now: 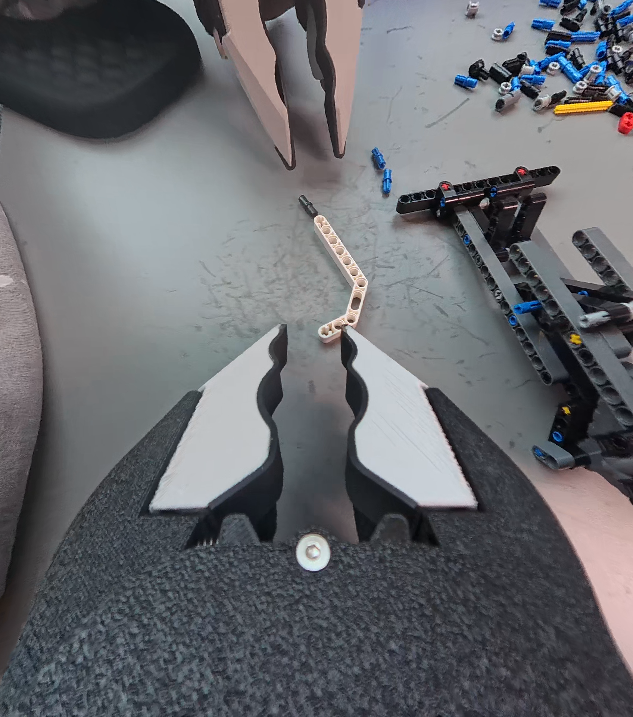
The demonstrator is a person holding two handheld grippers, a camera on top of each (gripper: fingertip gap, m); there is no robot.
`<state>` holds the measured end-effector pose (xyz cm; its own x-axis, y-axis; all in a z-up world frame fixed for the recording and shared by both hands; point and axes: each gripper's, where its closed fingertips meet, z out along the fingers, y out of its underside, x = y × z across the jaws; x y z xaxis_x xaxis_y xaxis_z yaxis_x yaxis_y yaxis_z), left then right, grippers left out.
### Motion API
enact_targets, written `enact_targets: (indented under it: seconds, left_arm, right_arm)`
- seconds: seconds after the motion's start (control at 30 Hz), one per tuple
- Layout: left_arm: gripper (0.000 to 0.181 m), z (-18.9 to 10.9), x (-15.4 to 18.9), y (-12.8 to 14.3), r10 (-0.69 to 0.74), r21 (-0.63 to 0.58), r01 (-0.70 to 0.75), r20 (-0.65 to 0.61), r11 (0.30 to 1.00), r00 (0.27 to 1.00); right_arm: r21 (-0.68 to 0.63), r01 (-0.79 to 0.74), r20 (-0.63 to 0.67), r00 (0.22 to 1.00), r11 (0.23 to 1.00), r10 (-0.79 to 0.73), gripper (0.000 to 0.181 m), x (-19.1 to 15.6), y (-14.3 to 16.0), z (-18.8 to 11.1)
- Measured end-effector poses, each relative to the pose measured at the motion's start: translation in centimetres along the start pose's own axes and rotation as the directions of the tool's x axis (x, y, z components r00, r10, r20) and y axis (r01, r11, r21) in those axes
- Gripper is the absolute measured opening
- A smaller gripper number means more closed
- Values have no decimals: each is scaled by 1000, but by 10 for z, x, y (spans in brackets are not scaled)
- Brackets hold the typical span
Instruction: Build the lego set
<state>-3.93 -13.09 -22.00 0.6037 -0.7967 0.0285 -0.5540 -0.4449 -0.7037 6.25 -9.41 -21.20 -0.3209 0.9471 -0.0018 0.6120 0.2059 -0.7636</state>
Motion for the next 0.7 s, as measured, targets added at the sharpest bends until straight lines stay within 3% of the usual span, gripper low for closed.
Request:
enact_targets:
  seconds: [0.33,0.6,0.7]
  left_arm:
    - [19,21,16,-11,46,-27,-46,-20,999,999]
    - [5,19,4,-12,39,-46,-36,57,998,998]
    - [5,-1,2,-41,-25,153,21,28,988,999]
  right_arm:
    - [-91,53,-141,988,994,-66,18,25,8,3]
    - [-24,74,-140,987,997,-76,20,25,1,-3]
    - [125,137,-128,984,983,-121,20,18,-23,-14]
